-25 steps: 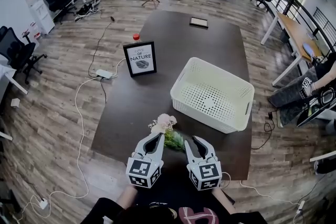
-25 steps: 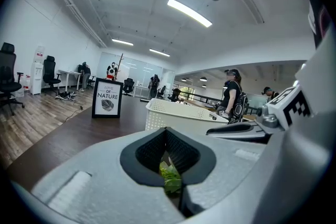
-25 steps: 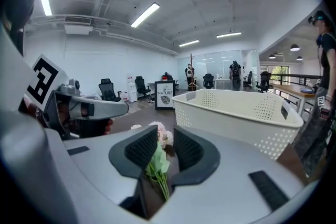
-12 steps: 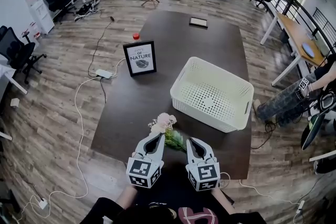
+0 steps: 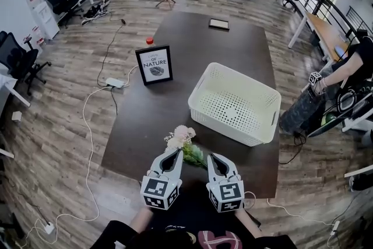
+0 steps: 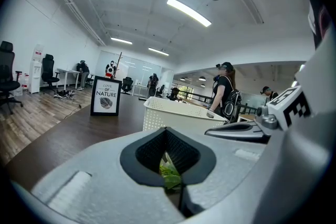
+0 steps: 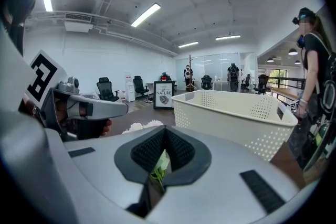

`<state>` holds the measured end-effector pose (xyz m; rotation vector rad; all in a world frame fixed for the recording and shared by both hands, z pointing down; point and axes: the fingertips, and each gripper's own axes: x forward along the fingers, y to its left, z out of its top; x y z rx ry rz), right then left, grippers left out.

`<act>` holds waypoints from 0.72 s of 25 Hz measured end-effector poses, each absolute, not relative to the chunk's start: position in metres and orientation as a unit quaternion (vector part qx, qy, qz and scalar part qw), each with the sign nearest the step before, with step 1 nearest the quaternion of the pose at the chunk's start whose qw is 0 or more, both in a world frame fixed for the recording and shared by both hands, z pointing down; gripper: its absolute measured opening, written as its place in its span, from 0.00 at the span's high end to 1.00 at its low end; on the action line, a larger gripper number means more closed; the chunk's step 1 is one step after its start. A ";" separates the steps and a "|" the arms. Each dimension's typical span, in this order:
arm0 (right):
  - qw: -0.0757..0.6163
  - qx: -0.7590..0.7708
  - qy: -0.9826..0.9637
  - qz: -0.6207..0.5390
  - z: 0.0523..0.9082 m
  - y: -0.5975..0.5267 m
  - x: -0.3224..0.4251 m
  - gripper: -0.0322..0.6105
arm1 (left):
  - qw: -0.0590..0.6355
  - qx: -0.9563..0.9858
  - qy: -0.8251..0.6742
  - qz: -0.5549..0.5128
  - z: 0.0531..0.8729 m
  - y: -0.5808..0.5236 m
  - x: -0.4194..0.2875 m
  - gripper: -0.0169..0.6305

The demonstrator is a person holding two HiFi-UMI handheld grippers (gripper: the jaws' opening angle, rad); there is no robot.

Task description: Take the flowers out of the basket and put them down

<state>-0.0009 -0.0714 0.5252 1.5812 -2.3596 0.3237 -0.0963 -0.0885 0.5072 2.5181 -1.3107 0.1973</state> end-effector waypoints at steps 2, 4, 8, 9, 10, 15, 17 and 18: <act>0.141 0.549 -0.816 0.114 0.525 -0.072 0.000 0.94 | 0.149 0.875 -0.455 0.068 0.507 -0.090 -0.096 0.96; 0.141 0.549 -0.816 0.115 0.525 -0.073 0.000 0.94 | 0.149 0.875 -0.455 0.068 0.506 -0.090 -0.096 0.96; 0.130 0.543 -0.819 0.136 0.528 -0.074 0.000 0.94 | 0.149 0.876 -0.454 0.070 0.508 -0.090 -0.094 0.96; 0.127 0.542 -0.819 0.141 0.528 -0.075 0.001 0.94 | 0.150 0.876 -0.454 0.070 0.509 -0.091 -0.094 0.96; 0.126 0.541 -0.819 0.143 0.528 -0.076 0.001 0.94 | 0.151 0.875 -0.454 0.071 0.509 -0.091 -0.094 0.96; 0.128 0.537 -0.822 0.140 0.528 -0.076 -0.002 0.94 | 0.151 0.874 -0.456 0.071 0.508 -0.092 -0.096 0.96; 0.129 0.537 -0.822 0.139 0.528 -0.076 -0.001 0.94 | 0.150 0.874 -0.456 0.071 0.508 -0.091 -0.095 0.96; 0.129 0.537 -0.822 0.141 0.528 -0.075 0.000 0.94 | 0.150 0.874 -0.456 0.072 0.508 -0.091 -0.094 0.96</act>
